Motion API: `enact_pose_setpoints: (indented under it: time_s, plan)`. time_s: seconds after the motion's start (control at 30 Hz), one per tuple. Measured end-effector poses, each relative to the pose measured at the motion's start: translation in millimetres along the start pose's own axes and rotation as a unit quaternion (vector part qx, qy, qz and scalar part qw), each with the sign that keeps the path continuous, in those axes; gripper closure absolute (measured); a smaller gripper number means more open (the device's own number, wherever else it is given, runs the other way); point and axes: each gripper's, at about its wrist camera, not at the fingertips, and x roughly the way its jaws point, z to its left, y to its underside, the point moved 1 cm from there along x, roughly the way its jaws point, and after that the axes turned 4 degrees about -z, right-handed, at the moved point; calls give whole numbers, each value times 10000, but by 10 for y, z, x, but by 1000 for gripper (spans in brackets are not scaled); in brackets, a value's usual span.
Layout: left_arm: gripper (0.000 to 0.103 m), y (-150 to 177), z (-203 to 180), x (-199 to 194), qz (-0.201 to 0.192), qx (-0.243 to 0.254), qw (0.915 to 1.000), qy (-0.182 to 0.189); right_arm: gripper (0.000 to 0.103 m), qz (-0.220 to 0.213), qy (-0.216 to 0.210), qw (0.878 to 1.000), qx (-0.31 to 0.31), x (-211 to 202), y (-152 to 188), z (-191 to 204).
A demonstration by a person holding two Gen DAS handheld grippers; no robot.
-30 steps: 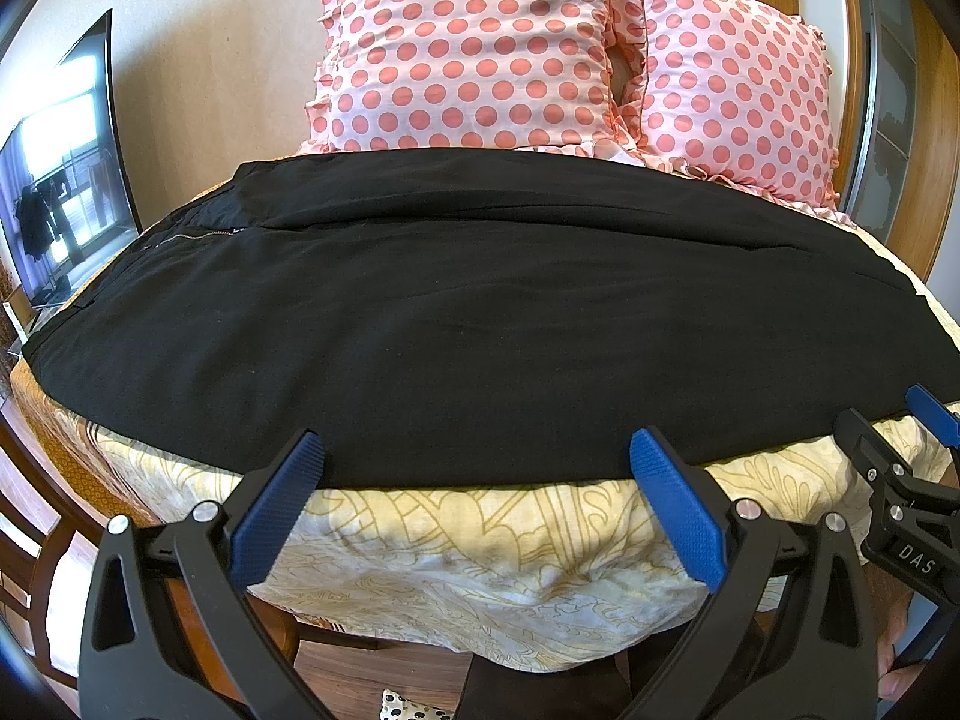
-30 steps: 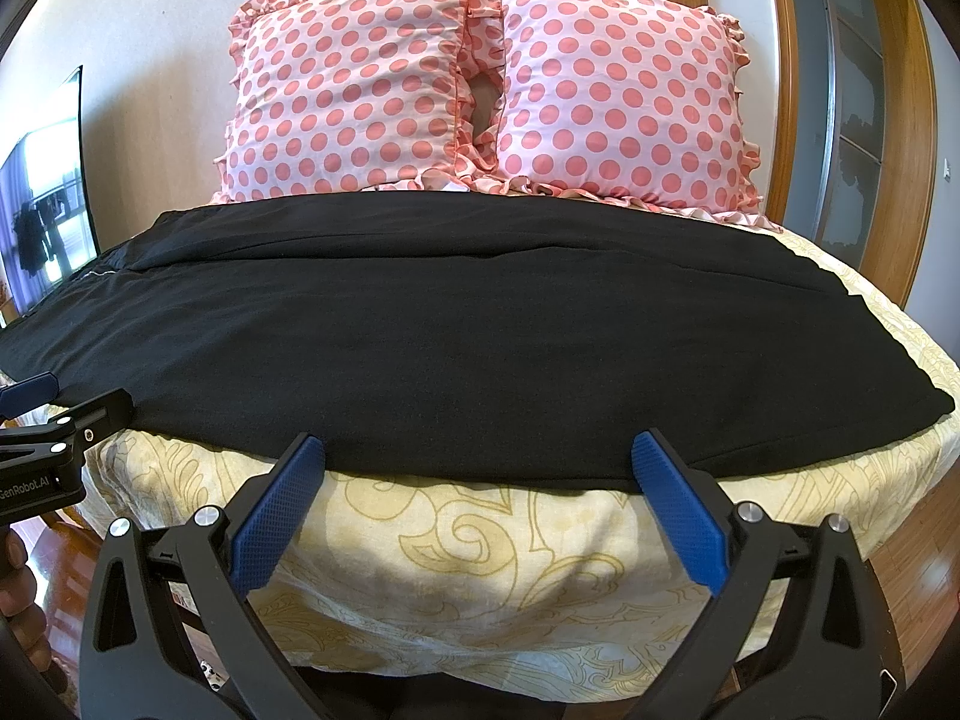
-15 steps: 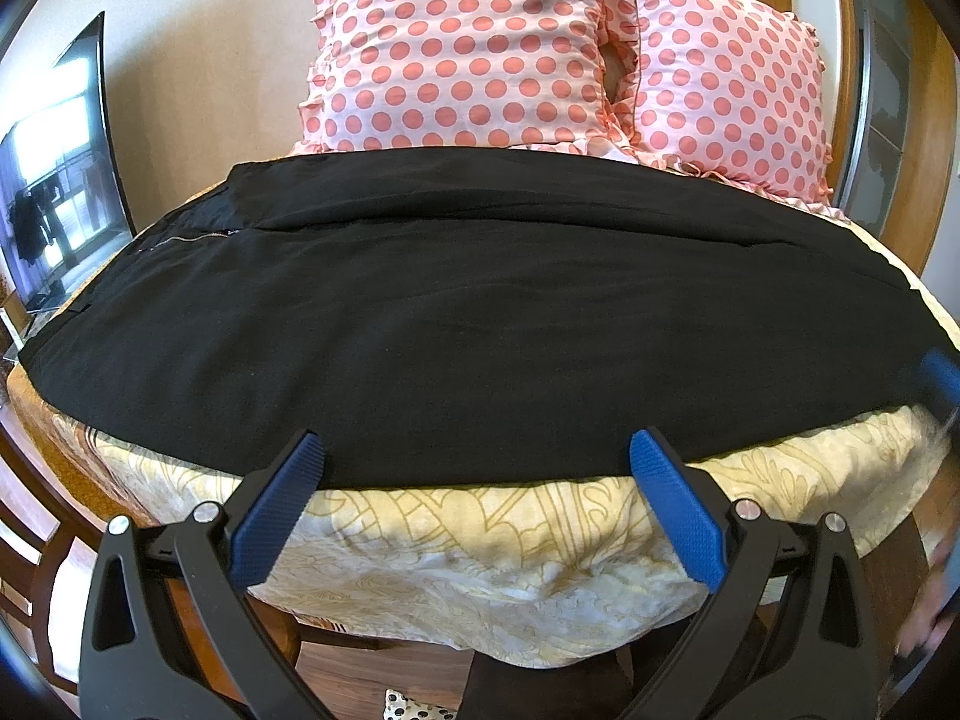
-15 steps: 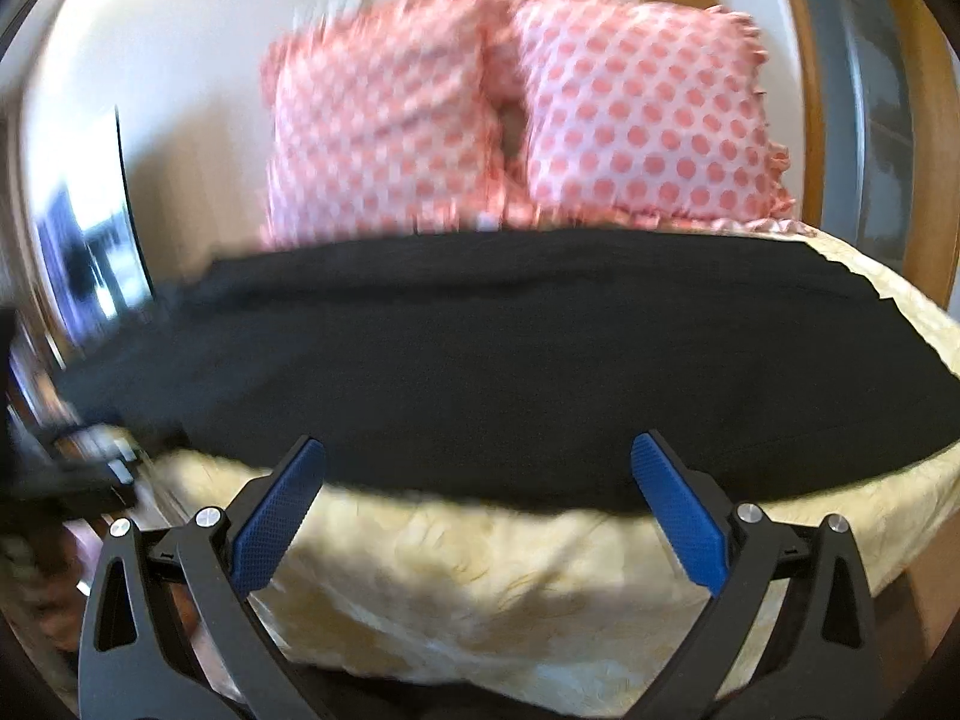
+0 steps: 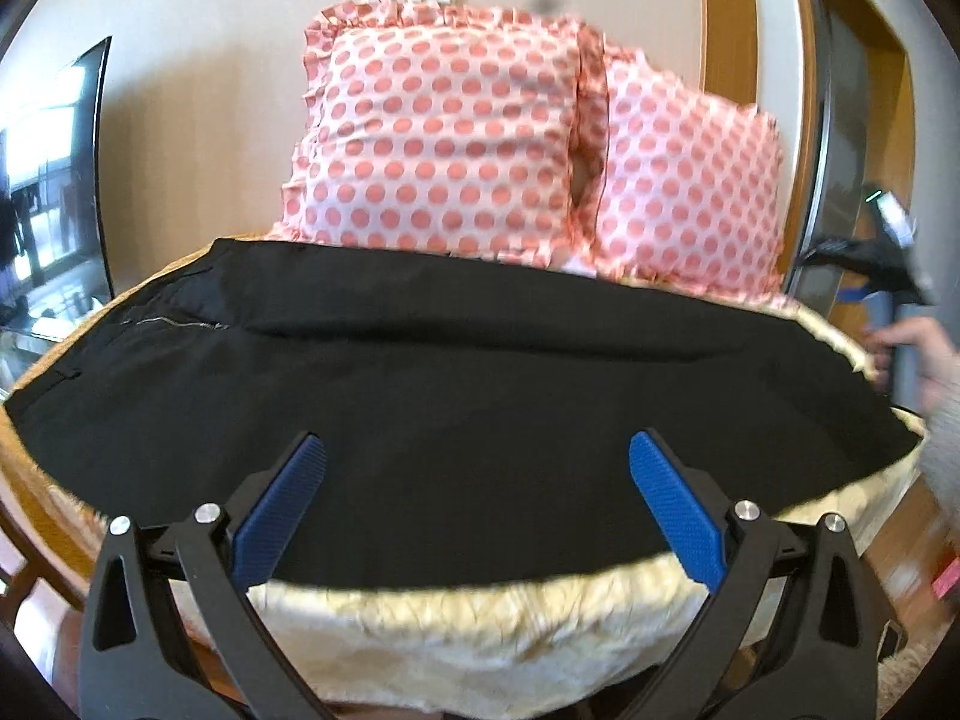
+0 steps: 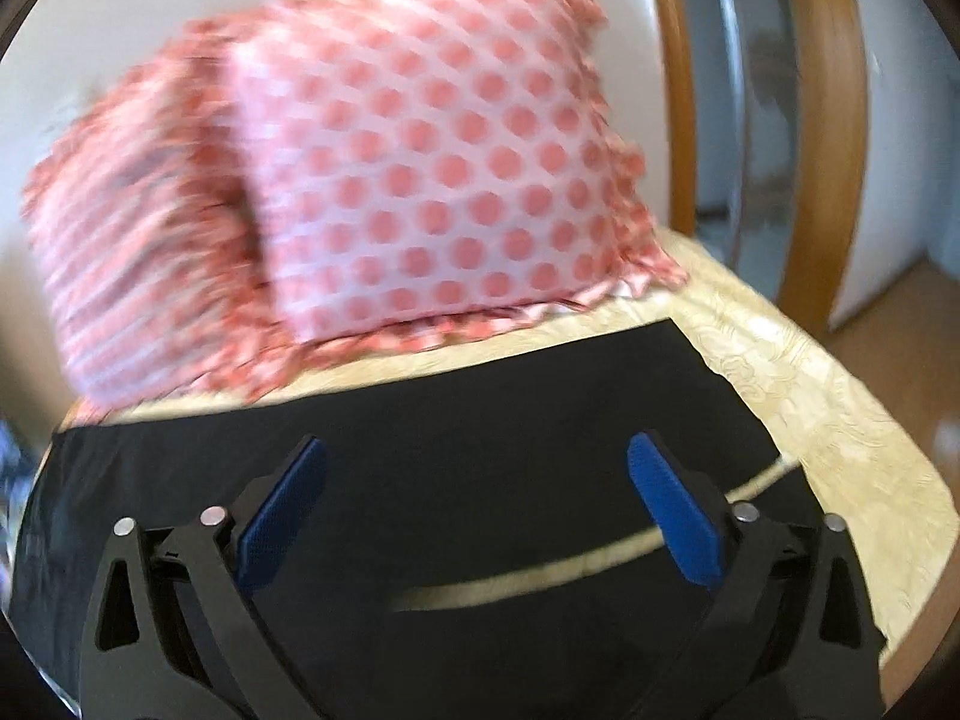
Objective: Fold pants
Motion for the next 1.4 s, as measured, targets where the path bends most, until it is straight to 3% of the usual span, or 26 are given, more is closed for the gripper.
enact_pose_setpoints:
  time_s: [0.03, 0.13, 0.27, 0.5, 0.57, 0.63, 0.77, 0.83, 0.9, 1.03, 1.13, 1.27, 1.4]
  plan:
    - [2, -7, 12, 24, -19, -41, 10000, 48, 28, 167, 237, 9995, 111, 215, -95, -46]
    - [2, -10, 37, 82, -12, -50, 9999, 163, 36, 593, 720, 9946, 450, 747, -250, -173]
    - [2, -23, 57, 184, -21, 15, 9995, 307, 39, 817, 1144, 9865, 837, 1222, -373, -330]
    - [2, 34, 54, 377, 188, 67, 9988, 458, 39, 1203, 1778, 9717, 981, 1701, -357, -423]
    - [2, 64, 74, 416, 271, 25, 9986, 453, 41, 1104, 1851, 9726, 878, 1679, -309, -421]
    - [2, 84, 110, 442, 321, -61, 9984, 456, 58, 1017, 1902, 9736, 748, 1626, -272, -425]
    - [2, 110, 171, 474, 428, -248, 9975, 497, 91, 801, 1417, 9804, 1114, 1458, -201, -633]
    - [2, 120, 205, 466, 479, -358, 9968, 530, 99, 670, 825, 9793, 1725, 1289, -149, -817]
    - [2, 123, 245, 418, 456, -457, 9965, 531, 100, 344, 382, 9764, 2095, 1014, -100, -938]
    - [2, 115, 294, 283, 322, -528, 9971, 436, 100, -364, -345, 9749, 2171, 306, 54, -978]
    - [2, 129, 304, 218, 317, -613, 9967, 420, 100, -612, -833, 9666, 2346, -168, 320, -1020]
    - [2, 145, 266, 152, 303, -663, 9964, 436, 100, -633, -1051, 9602, 2510, -737, 900, -1162]
    - [2, 126, 191, 152, 334, -707, 9954, 561, 100, -268, -1100, 9569, 2674, -734, 1161, -1347]
